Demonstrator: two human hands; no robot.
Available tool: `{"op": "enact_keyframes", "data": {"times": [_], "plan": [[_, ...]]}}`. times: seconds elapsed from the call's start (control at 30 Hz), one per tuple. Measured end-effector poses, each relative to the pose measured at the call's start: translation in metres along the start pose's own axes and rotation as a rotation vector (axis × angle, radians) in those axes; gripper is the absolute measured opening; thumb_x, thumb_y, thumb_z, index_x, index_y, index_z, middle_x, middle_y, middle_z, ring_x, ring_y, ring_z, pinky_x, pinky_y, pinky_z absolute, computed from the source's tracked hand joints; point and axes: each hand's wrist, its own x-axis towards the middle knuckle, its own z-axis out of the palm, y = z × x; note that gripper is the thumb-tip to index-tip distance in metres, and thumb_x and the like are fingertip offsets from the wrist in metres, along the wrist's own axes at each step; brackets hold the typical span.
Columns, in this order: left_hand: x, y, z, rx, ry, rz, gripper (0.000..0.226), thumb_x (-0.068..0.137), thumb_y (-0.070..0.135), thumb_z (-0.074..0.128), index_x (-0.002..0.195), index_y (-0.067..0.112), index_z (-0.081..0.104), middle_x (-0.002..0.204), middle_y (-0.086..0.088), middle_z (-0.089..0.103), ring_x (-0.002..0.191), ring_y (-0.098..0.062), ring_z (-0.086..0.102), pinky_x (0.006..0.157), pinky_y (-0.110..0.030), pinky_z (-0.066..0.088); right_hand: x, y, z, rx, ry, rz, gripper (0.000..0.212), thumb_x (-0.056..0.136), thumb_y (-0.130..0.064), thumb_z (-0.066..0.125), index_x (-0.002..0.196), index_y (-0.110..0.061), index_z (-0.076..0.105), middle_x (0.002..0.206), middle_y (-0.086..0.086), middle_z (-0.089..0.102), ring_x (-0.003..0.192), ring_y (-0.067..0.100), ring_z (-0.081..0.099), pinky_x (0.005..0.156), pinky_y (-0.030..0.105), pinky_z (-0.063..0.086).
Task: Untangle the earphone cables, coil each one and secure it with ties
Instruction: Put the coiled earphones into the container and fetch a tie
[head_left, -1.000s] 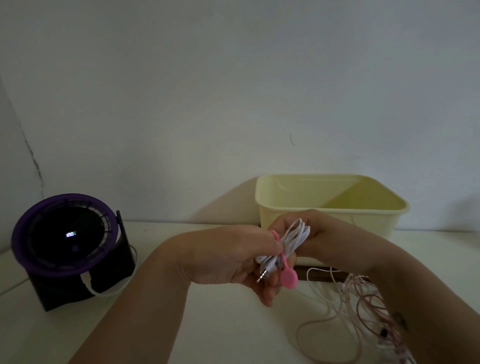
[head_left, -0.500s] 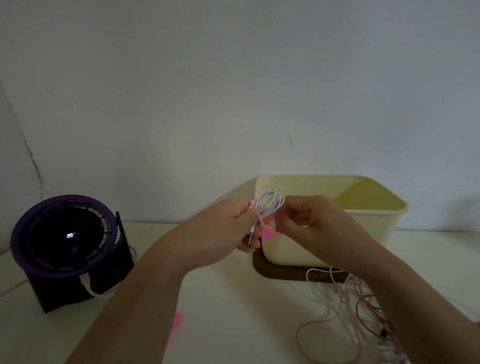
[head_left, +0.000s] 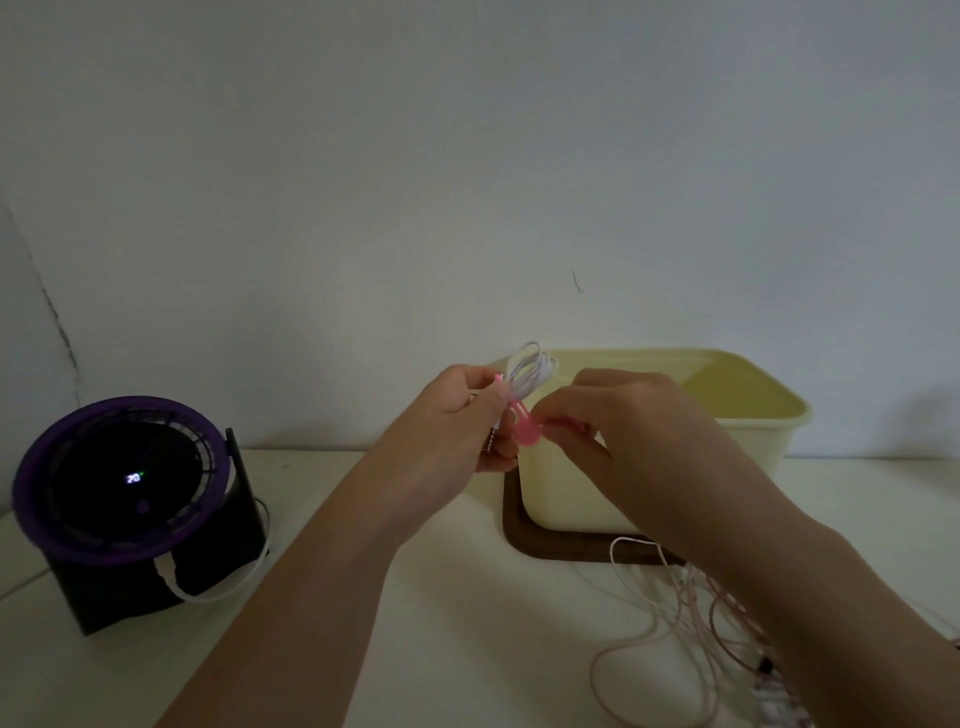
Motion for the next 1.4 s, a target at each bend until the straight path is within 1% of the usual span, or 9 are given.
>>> {"op": "enact_keyframes", "data": {"times": [0.13, 0.23, 0.4, 0.53, 0.77, 0.93, 1.07, 1.27, 1.4], "plan": [[0.0, -0.003, 0.005, 0.153, 0.031, 0.026, 0.01, 0.099, 0.026, 0.041, 0.096, 0.021, 0.049, 0.056, 0.009, 0.062, 0.051, -0.002, 0.055, 0.062, -0.026, 0.053, -0.001, -0.007, -0.005, -0.15, 0.025, -0.065, 0.013, 0.069, -0.011, 0.07, 0.062, -0.023, 0.068, 0.056, -0.008, 0.058, 0.049, 0.017, 0.053, 0.044, 0.018, 0.029], [-0.002, -0.006, 0.009, 0.303, 0.002, 0.04, 0.012, 0.098, 0.034, 0.042, 0.096, 0.023, 0.046, 0.055, 0.011, 0.059, 0.052, -0.002, 0.054, 0.063, -0.026, 0.052, -0.003, -0.005, -0.004, -0.203, -0.004, -0.11, 0.024, 0.059, -0.01, 0.085, 0.064, -0.026, 0.067, 0.058, -0.01, 0.059, 0.055, 0.016, 0.053, 0.055, 0.025, 0.04], [-0.007, 0.001, 0.005, 0.328, -0.123, -0.026, 0.022, 0.096, 0.041, 0.044, 0.095, 0.019, 0.049, 0.063, 0.011, 0.063, 0.055, -0.004, 0.054, 0.066, -0.027, 0.053, -0.001, -0.005, -0.008, -0.094, -0.027, -0.084, 0.004, 0.076, -0.014, 0.068, 0.073, -0.014, 0.068, 0.078, 0.0, 0.061, 0.07, 0.021, 0.055, 0.056, 0.032, 0.049], [-0.01, 0.004, 0.002, 0.262, -0.239, -0.089, 0.019, 0.095, 0.037, 0.047, 0.098, 0.018, 0.049, 0.078, 0.005, 0.067, 0.06, -0.003, 0.054, 0.068, -0.024, 0.053, 0.003, -0.004, -0.012, 0.064, -0.171, 0.045, 0.012, 0.091, -0.019, 0.058, 0.088, -0.014, 0.069, 0.082, -0.003, 0.064, 0.077, 0.017, 0.058, 0.067, 0.038, 0.049], [-0.016, 0.001, -0.002, 0.458, -0.332, -0.001, 0.014, 0.093, 0.042, 0.049, 0.096, 0.028, 0.052, 0.073, 0.024, 0.066, 0.069, 0.002, 0.059, 0.074, -0.021, 0.051, -0.002, 0.0, -0.023, 0.157, -0.268, 0.146, 0.007, 0.087, -0.024, 0.061, 0.087, -0.025, 0.068, 0.074, -0.008, 0.067, 0.073, 0.007, 0.06, 0.071, 0.034, 0.05], [-0.018, 0.005, 0.0, 0.621, -0.342, 0.109, 0.006, 0.09, 0.036, 0.058, 0.087, 0.031, 0.059, 0.077, 0.013, 0.066, 0.07, 0.0, 0.059, 0.064, -0.02, 0.045, -0.003, 0.007, -0.029, 0.222, -0.358, 0.196, 0.006, 0.084, -0.022, 0.066, 0.083, -0.026, 0.07, 0.073, -0.009, 0.069, 0.073, 0.003, 0.061, 0.068, 0.023, 0.05], [-0.016, 0.006, -0.004, 0.581, -0.384, 0.149, 0.012, 0.084, 0.033, 0.066, 0.074, 0.03, 0.06, 0.068, 0.009, 0.055, 0.059, -0.003, 0.044, 0.057, -0.02, 0.034, -0.003, 0.017, -0.032, 0.565, -0.425, 0.268, 0.003, 0.082, -0.013, 0.069, 0.081, -0.016, 0.07, 0.072, 0.0, 0.073, 0.061, 0.007, 0.066, 0.061, 0.016, 0.052], [-0.018, 0.014, -0.003, 0.274, -0.489, 0.153, 0.011, 0.078, 0.009, 0.073, 0.079, 0.016, 0.065, 0.072, 0.006, 0.067, 0.065, 0.0, 0.059, 0.063, -0.015, 0.044, -0.007, 0.039, -0.019, 1.256, -0.535, 0.341, 0.015, 0.075, -0.025, 0.073, 0.08, -0.012, 0.069, 0.068, 0.005, 0.064, 0.059, 0.011, 0.056, 0.058, 0.018, 0.048], [-0.016, 0.013, -0.007, 0.205, -0.45, 0.162, 0.015, 0.073, 0.019, 0.077, 0.083, 0.016, 0.067, 0.079, -0.003, 0.071, 0.073, -0.006, 0.063, 0.069, -0.022, 0.048, -0.006, 0.042, -0.023, 1.275, -0.501, 0.301, 0.002, 0.078, -0.016, 0.072, 0.077, -0.015, 0.07, 0.068, 0.004, 0.064, 0.061, 0.01, 0.057, 0.059, 0.017, 0.048]]}}
